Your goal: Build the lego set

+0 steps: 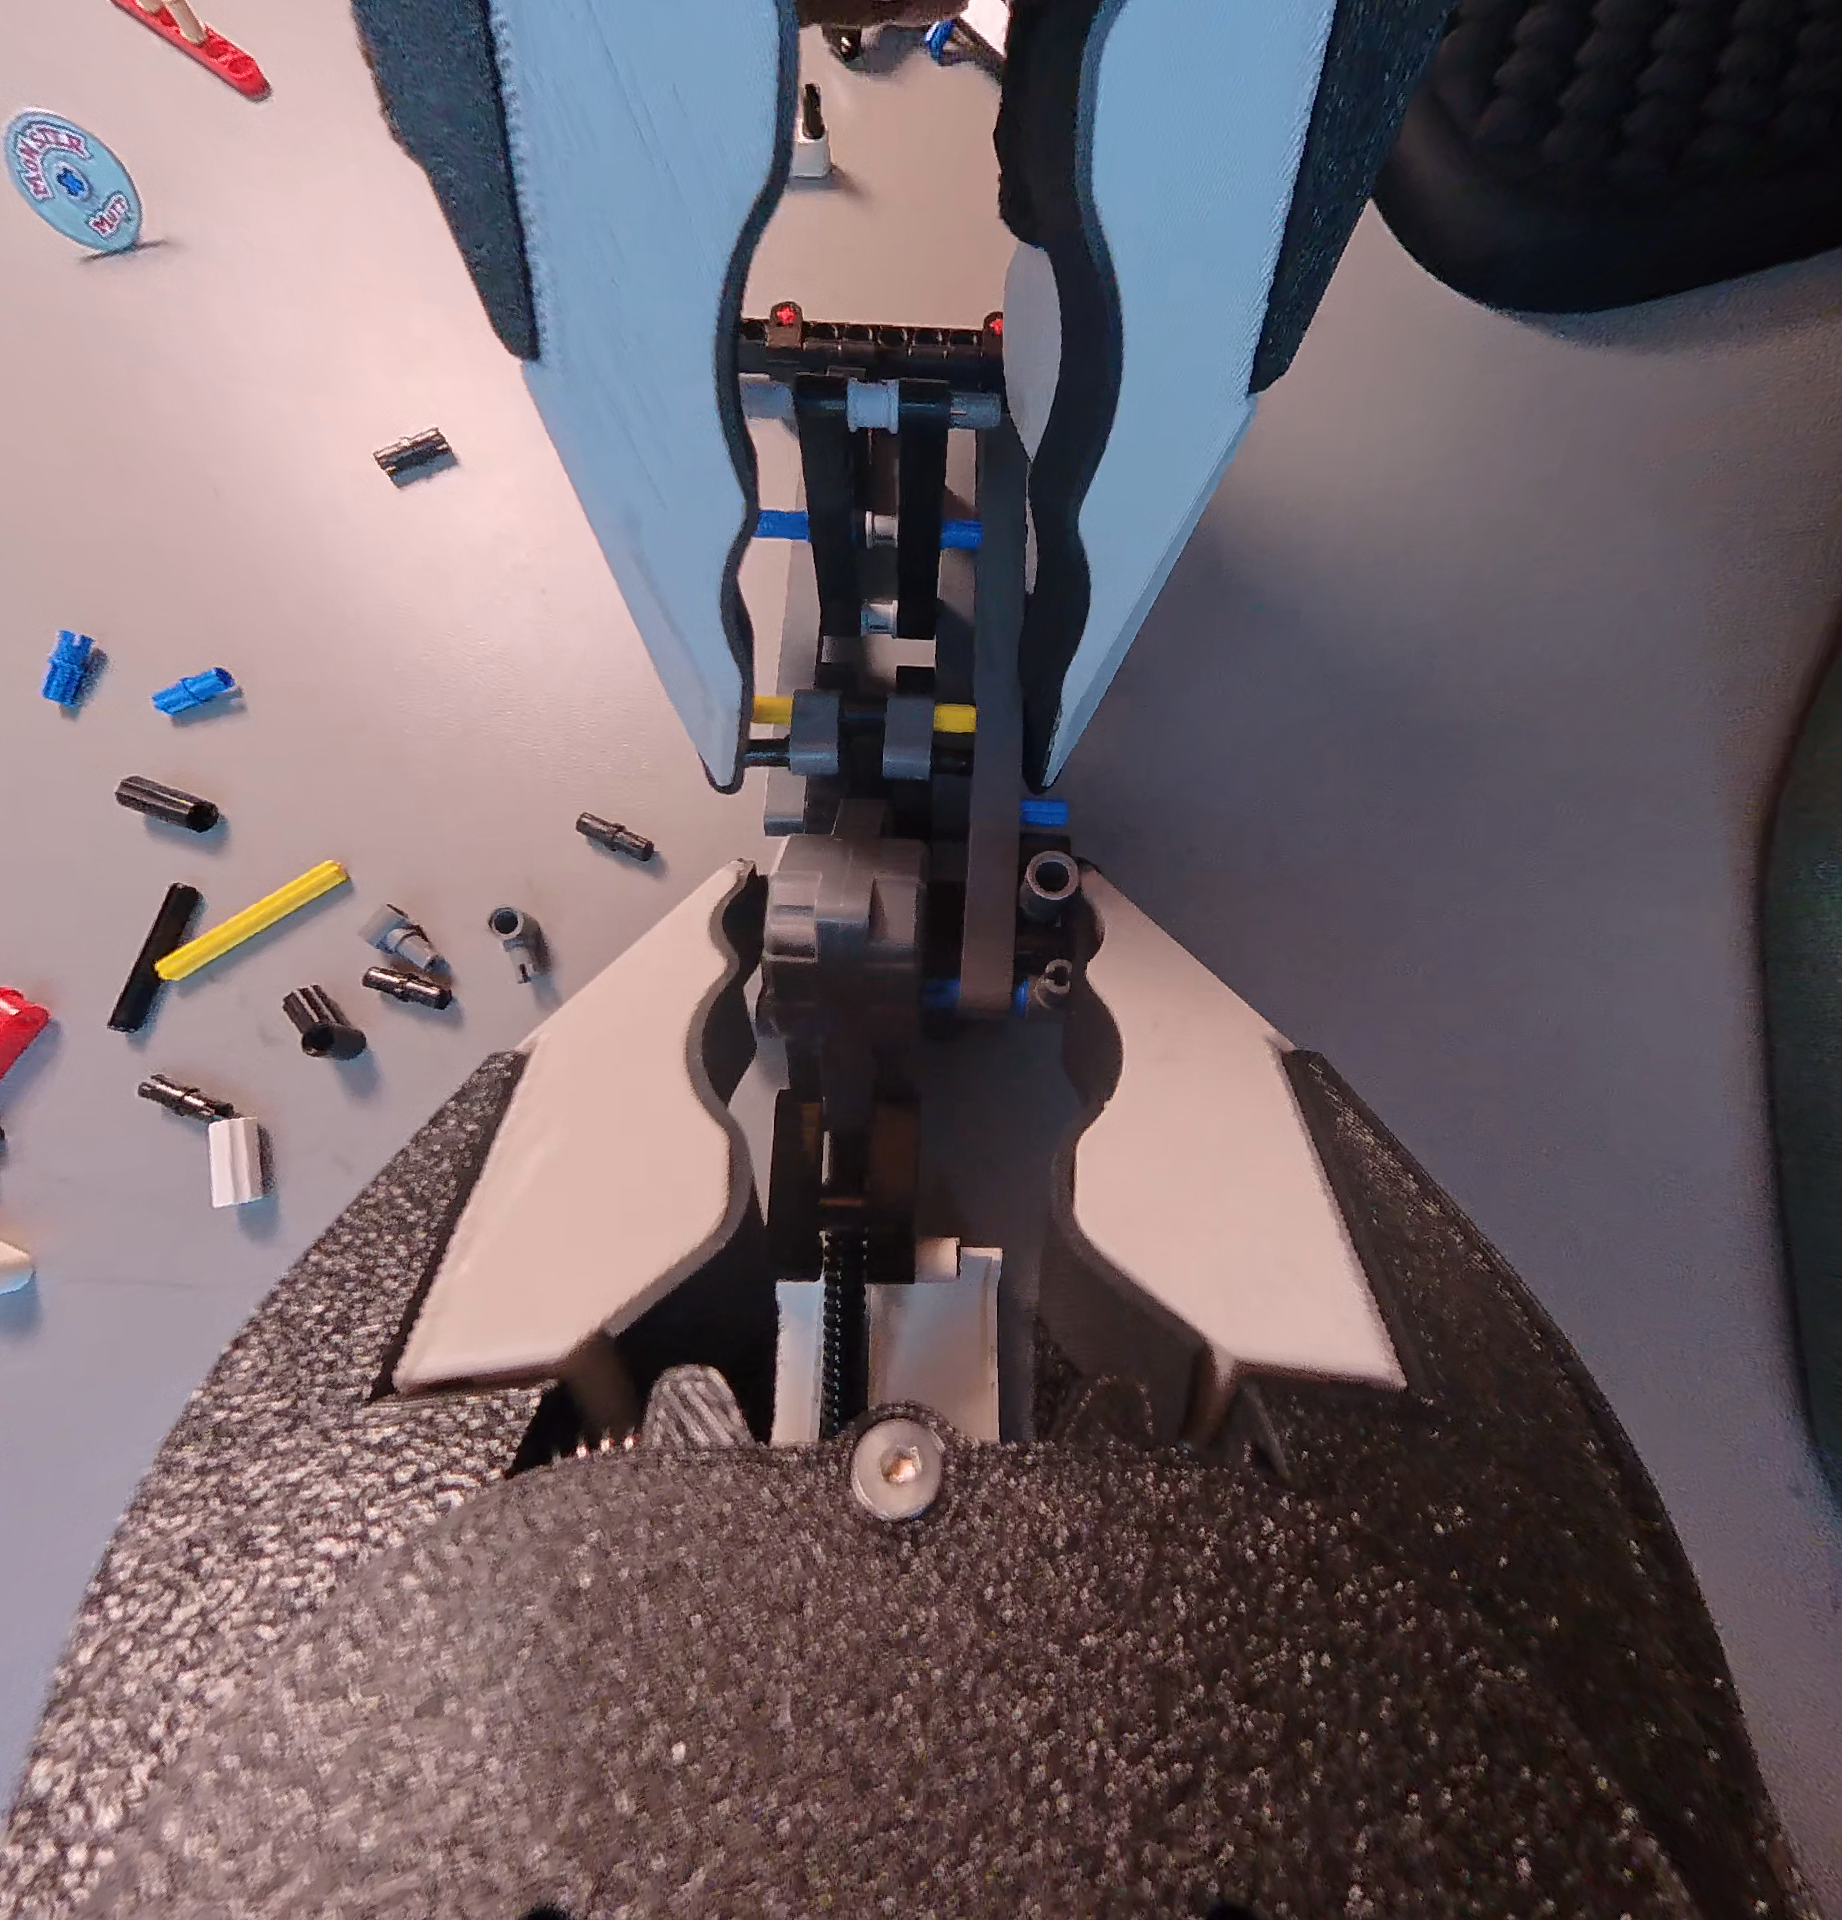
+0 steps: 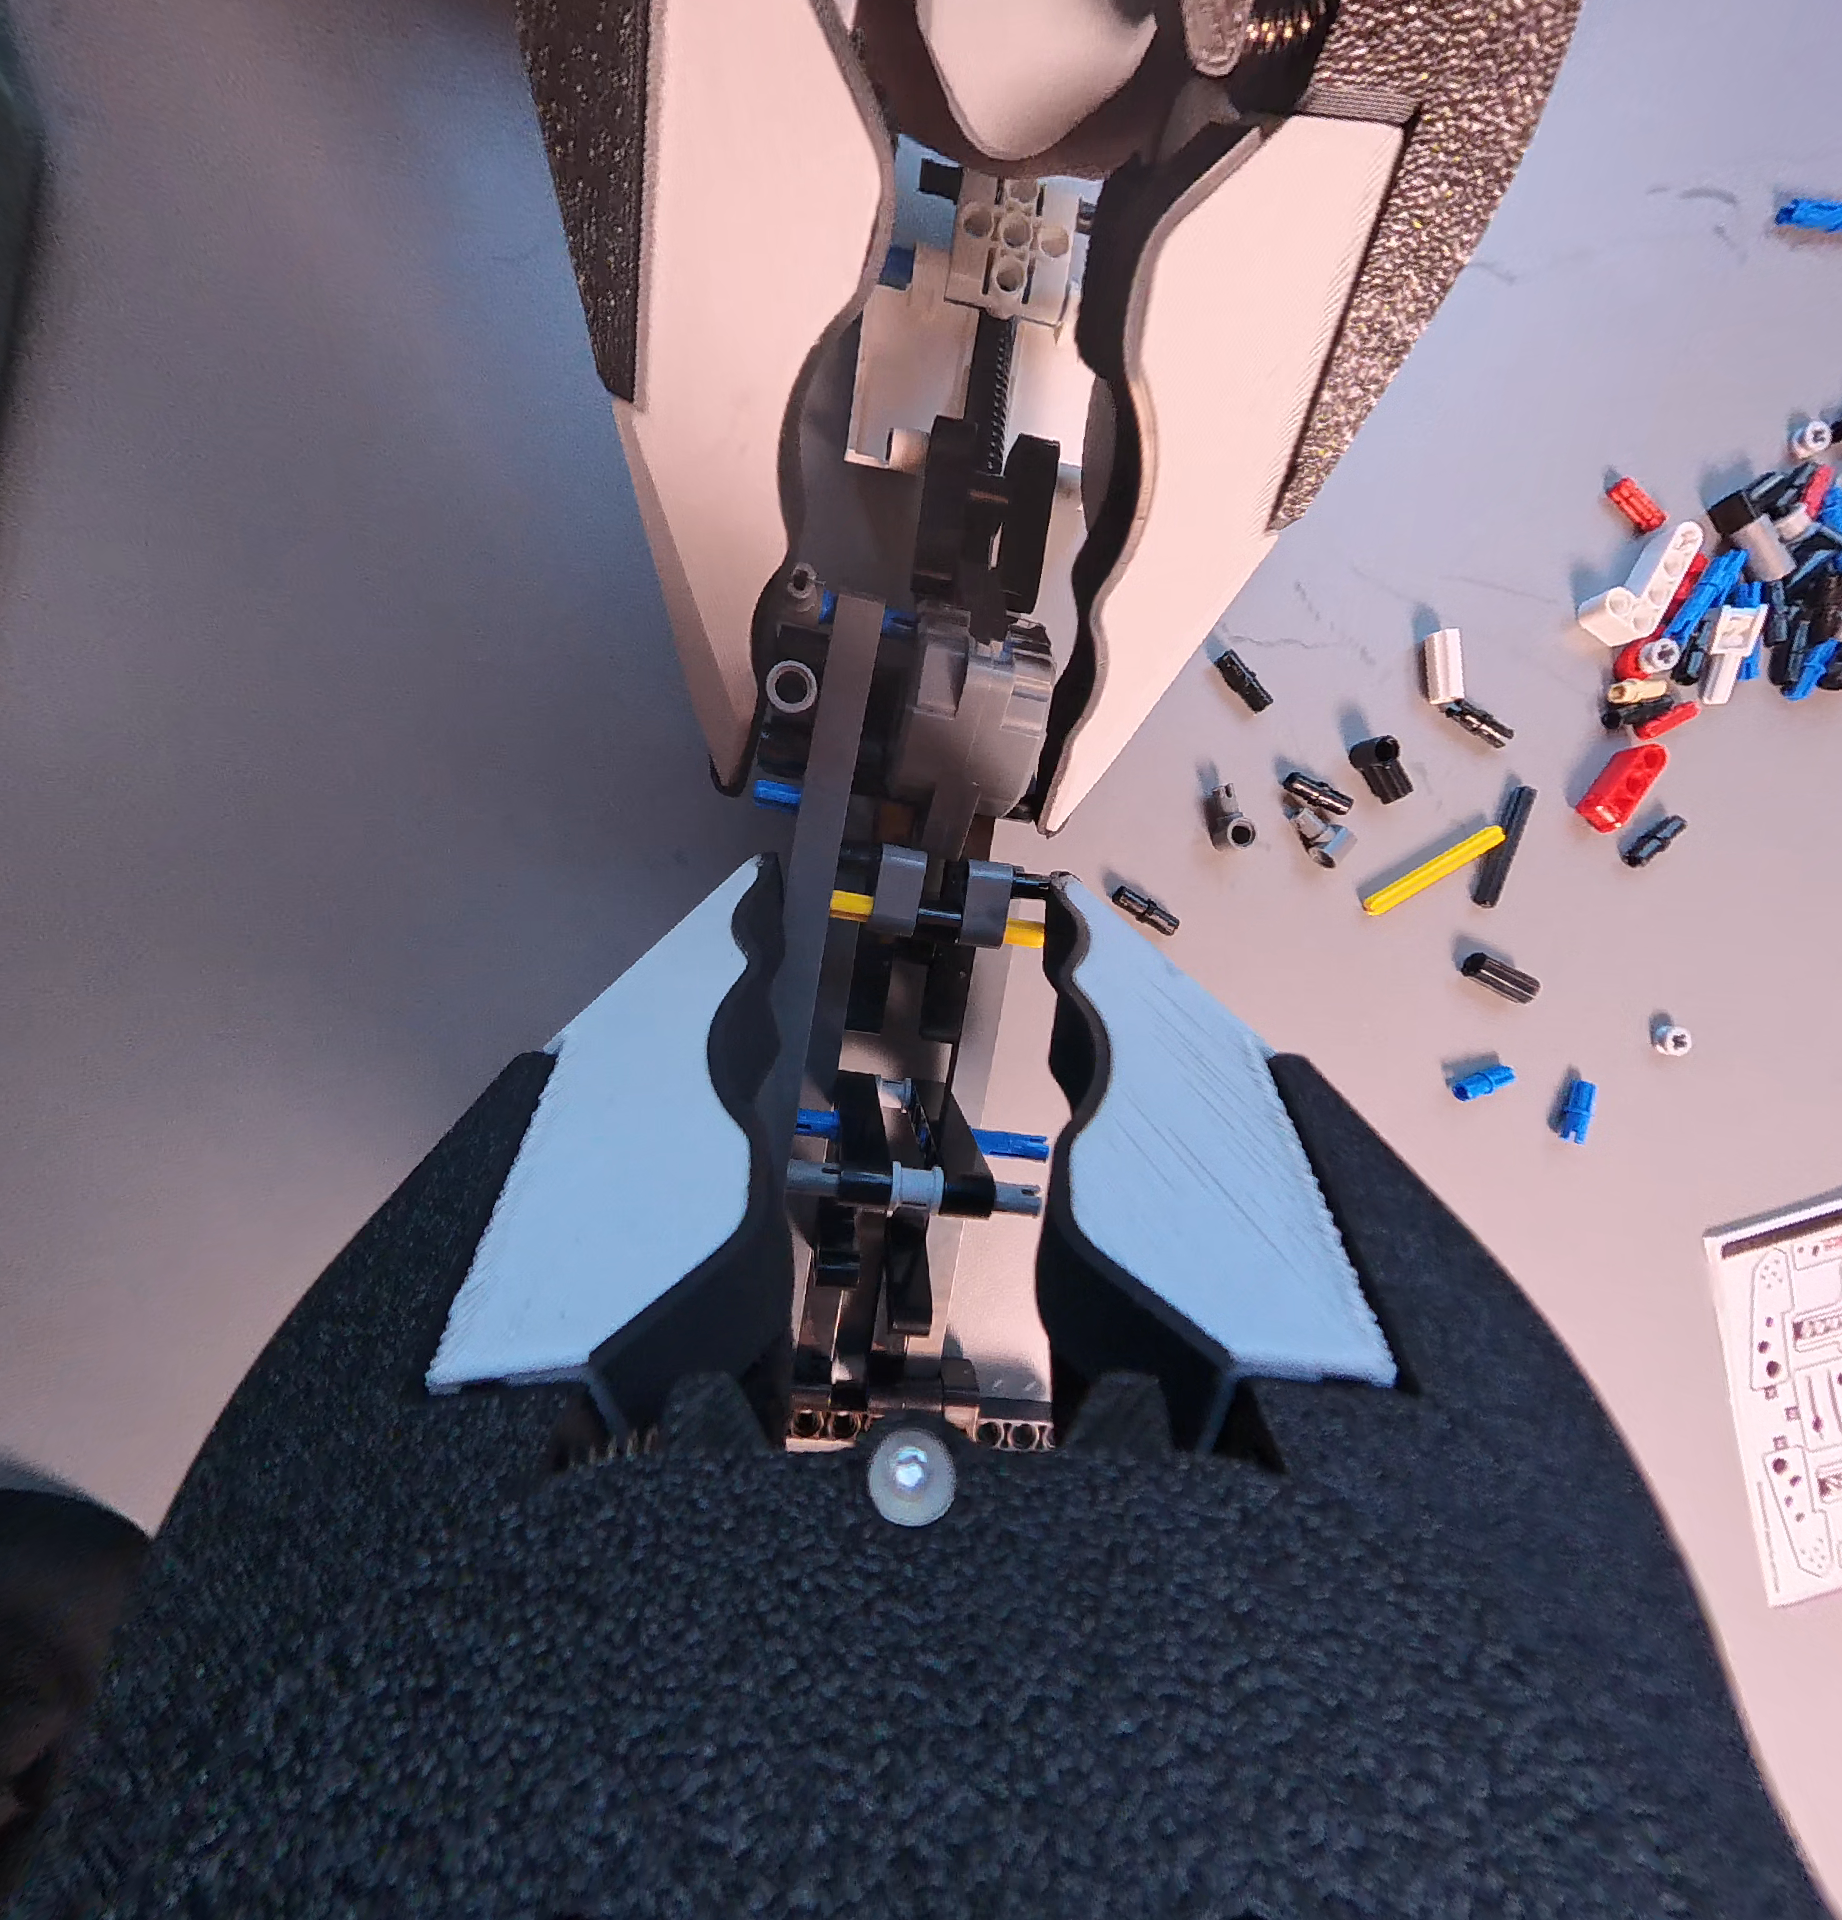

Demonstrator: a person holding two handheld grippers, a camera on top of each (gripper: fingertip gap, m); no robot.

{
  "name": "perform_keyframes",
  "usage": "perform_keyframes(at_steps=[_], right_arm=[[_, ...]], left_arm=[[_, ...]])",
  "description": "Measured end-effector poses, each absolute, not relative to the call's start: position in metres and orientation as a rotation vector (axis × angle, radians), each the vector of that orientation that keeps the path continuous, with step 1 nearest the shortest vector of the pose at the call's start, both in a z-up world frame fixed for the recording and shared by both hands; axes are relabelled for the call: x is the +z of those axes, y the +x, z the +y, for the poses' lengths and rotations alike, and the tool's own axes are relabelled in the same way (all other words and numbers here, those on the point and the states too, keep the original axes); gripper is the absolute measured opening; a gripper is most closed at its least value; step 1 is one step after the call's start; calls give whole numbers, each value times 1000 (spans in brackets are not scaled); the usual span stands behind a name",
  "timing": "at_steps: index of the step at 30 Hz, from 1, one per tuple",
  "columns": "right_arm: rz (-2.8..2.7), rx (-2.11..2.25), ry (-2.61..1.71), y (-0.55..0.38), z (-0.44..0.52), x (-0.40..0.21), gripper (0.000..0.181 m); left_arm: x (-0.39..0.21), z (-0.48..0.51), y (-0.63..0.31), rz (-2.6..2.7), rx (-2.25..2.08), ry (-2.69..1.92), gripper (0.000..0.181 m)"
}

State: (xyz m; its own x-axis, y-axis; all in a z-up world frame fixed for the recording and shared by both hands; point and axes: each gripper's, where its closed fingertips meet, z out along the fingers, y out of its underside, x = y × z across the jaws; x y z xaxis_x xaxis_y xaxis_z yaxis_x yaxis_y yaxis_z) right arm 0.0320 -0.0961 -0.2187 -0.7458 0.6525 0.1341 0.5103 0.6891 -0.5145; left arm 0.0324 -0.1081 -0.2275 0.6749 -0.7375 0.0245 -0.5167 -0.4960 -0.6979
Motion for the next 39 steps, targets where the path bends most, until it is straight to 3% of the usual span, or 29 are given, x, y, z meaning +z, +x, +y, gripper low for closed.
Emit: perform_keyframes(at_steps=[8, 18, 23, 30, 39], right_arm=[[-2566, 628, -967, 31, -96, -218, 51], [-2508, 693, -1083, 26, -91, -218, 51], [-2493, 710, -1120, 25, -89, -217, 51], [-2581, 965, -1293, 31, -90, -209, 50], [-2737, 1382, -1596, 51, -106, -201, 51]], left_arm=[[-227, -110, 32, 968, -452, -2220, 59], [-210, -105, 17, 982, -4, -2103, 56], [-191, -121, 10, 789, -108, -2078, 51], [-194, -122, 17, 1092, 169, -1827, 43], [-189, -120, 39, 1184, -77, -1855, 26]])
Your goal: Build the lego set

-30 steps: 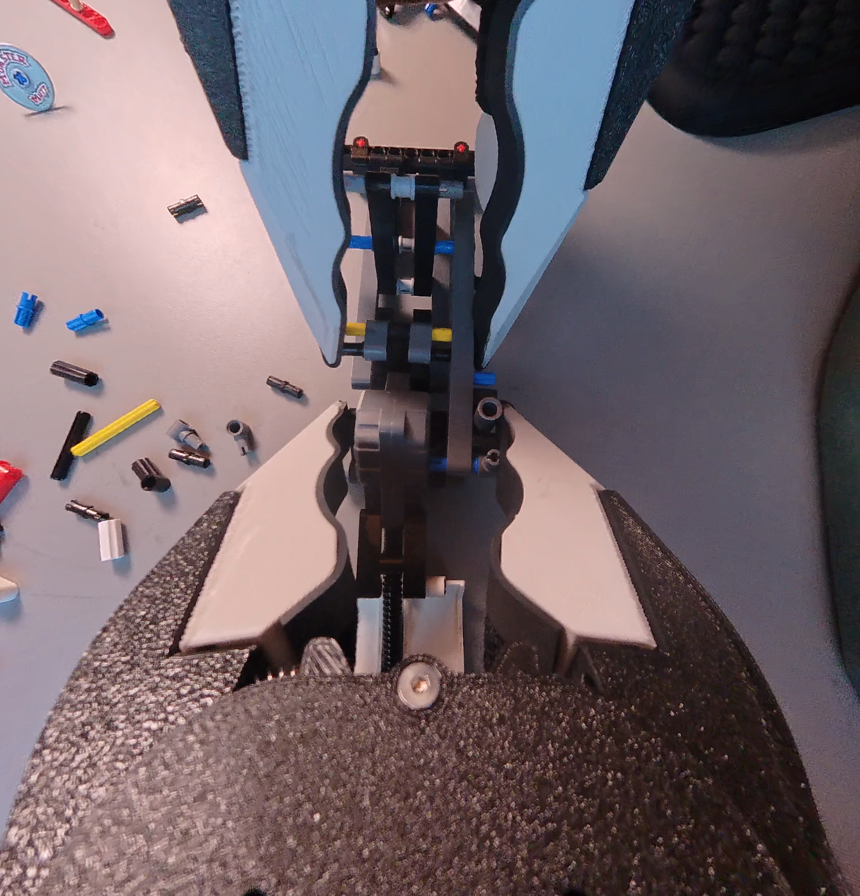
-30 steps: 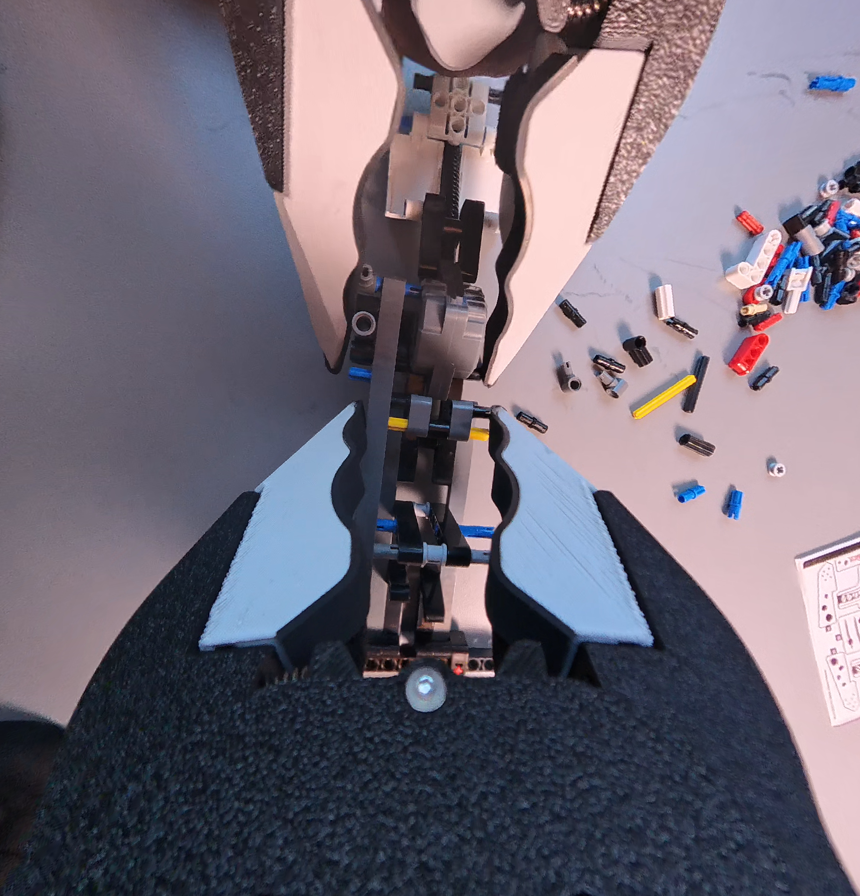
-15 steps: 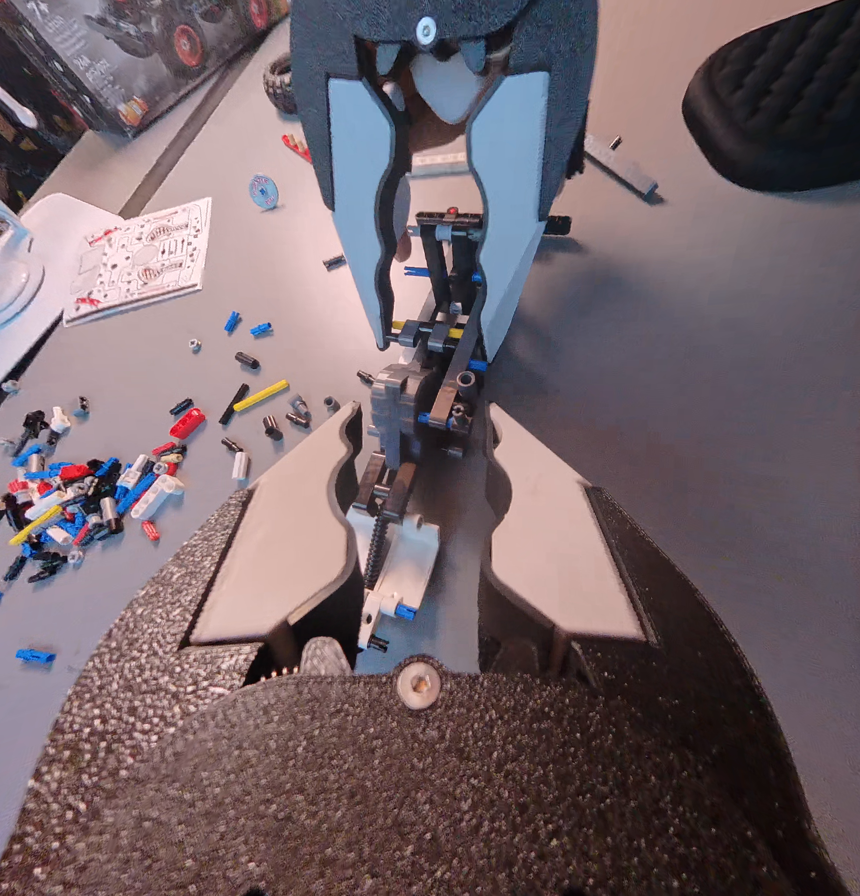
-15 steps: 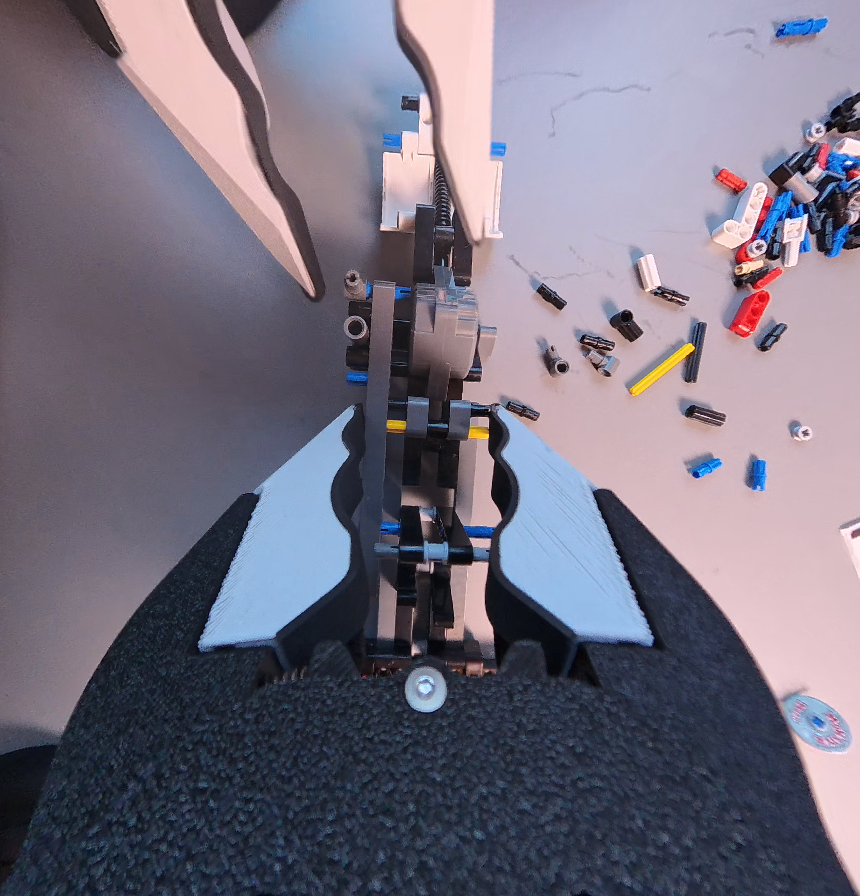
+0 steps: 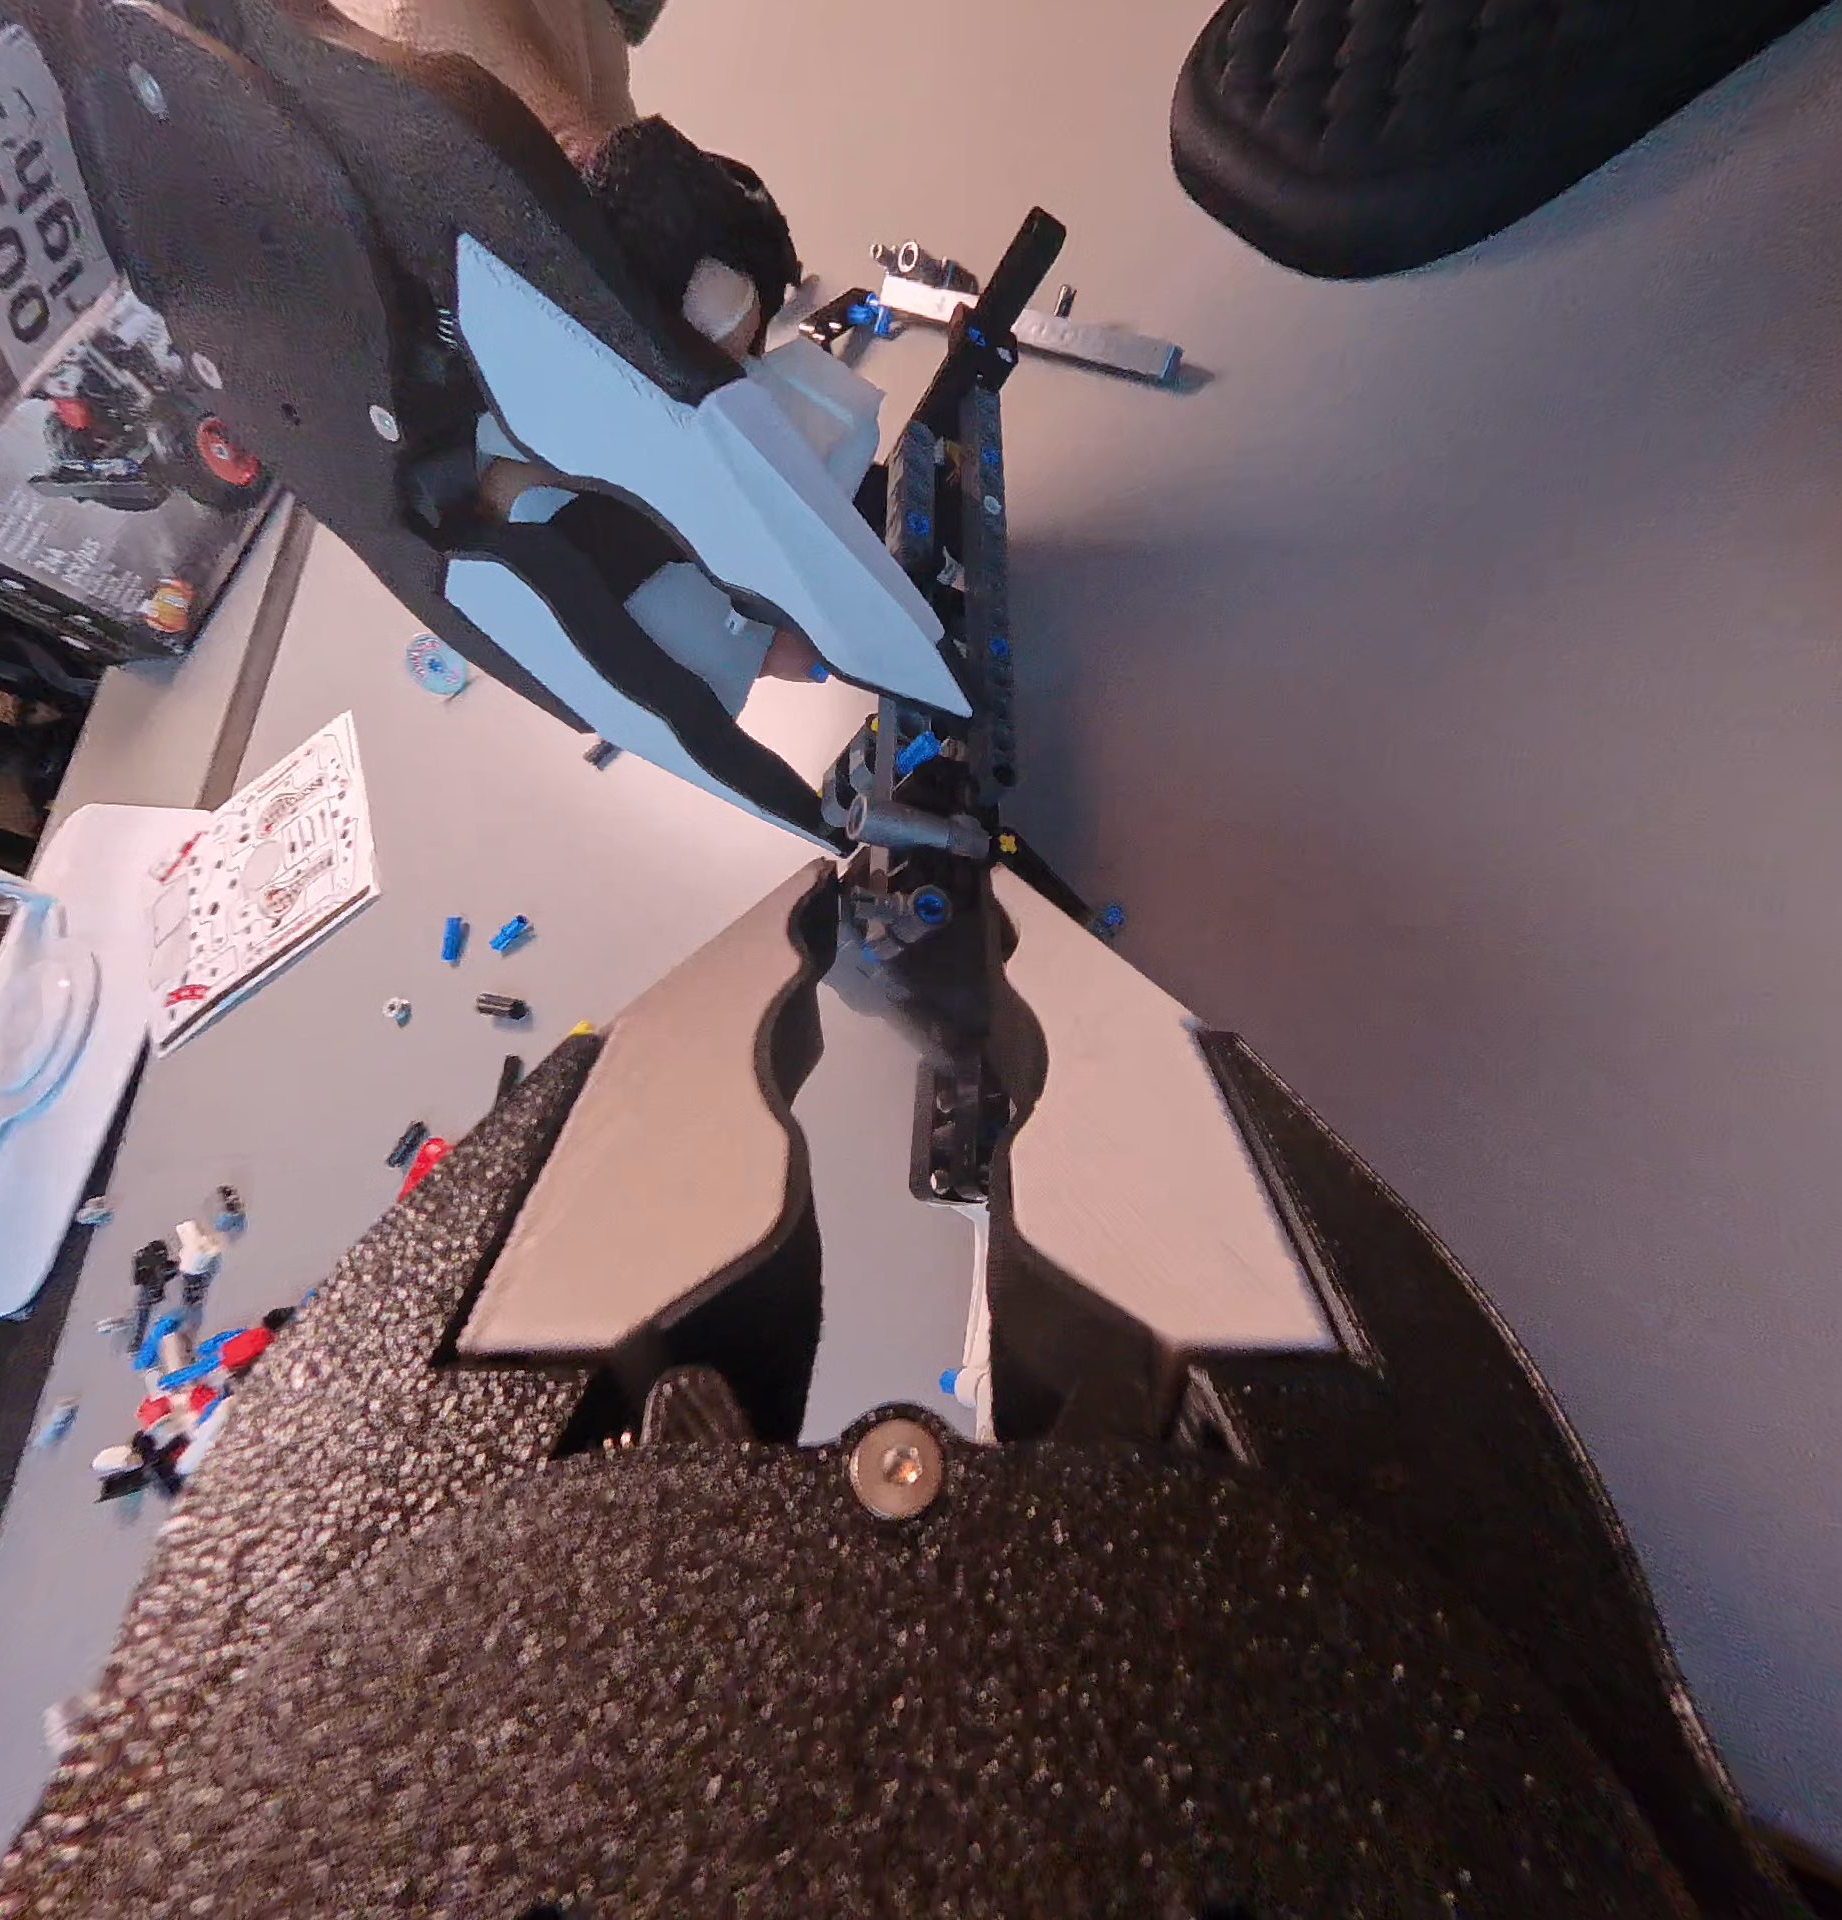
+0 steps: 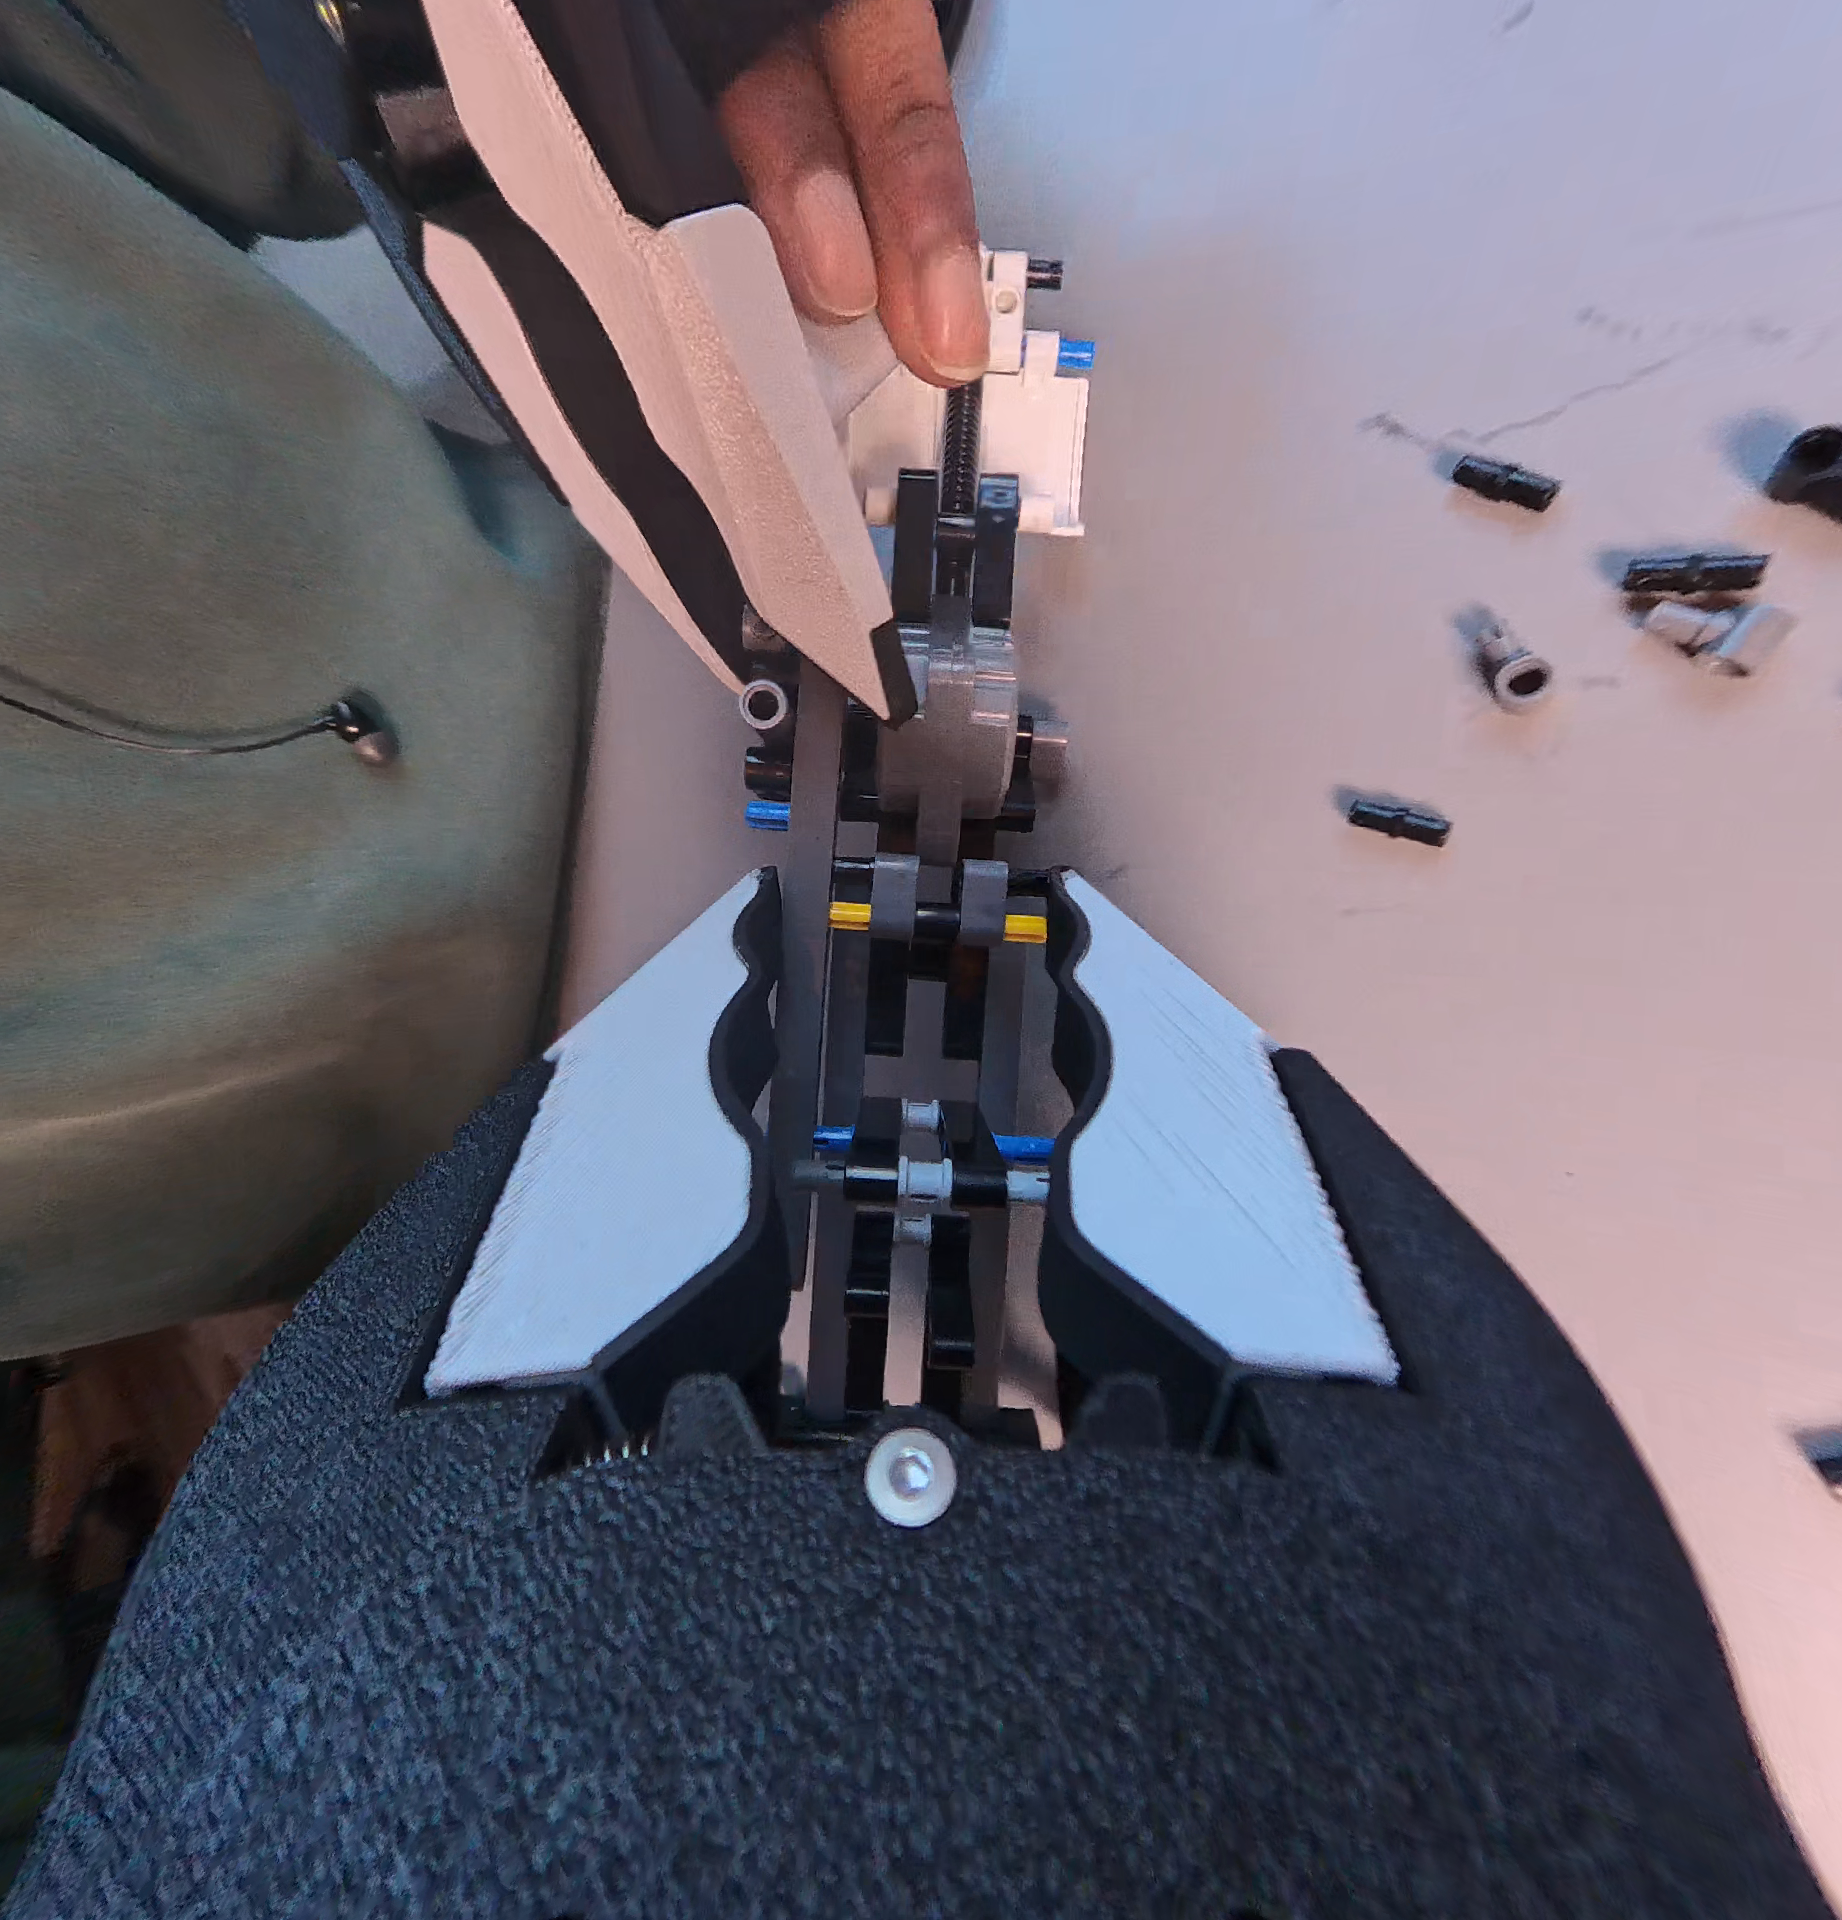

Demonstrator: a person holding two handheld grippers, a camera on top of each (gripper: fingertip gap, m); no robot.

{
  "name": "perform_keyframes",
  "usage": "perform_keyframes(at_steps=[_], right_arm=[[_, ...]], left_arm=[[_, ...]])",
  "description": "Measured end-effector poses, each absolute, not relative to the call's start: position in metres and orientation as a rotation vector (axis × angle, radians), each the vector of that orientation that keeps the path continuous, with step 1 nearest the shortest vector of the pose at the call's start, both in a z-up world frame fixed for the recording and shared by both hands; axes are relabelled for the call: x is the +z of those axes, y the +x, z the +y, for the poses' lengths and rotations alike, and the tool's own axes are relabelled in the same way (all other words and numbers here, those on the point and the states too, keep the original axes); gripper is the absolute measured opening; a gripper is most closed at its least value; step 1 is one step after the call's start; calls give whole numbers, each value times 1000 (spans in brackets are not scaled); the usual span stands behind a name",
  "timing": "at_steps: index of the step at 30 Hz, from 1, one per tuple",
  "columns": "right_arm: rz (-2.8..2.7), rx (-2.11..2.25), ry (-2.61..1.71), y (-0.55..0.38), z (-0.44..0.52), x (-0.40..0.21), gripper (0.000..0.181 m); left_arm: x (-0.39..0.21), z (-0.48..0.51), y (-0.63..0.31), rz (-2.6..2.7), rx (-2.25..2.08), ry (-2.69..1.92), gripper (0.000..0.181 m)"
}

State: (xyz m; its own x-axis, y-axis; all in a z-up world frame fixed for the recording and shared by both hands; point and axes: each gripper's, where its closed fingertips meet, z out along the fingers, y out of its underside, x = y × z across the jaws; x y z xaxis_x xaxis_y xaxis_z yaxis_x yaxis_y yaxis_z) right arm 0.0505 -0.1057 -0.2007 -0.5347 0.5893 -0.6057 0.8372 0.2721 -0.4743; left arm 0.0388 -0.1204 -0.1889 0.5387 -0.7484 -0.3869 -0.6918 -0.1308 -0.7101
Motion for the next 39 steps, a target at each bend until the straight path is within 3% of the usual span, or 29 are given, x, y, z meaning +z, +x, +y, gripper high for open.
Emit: perform_keyframes(at_steps=[8, 19, 32, 39], right_arm=[[2330, -1166, 1322, 49, -94, -196, 60], [2488, -1079, 1242, 53, -92, -203, 45], [2364, -1131, 1169, 56, -84, -203, 45], [2702, -1171, 1202, 56, -69, -172, 30]], left_arm=[[-188, -112, 33, 1069, -330, -1916, 24], [-193, -105, 32, 1058, -492, -1971, 23], [-197, -100, 35, 1055, -674, -2051, 23], [-197, -96, 38, 1008, -778, -2087, 23]])
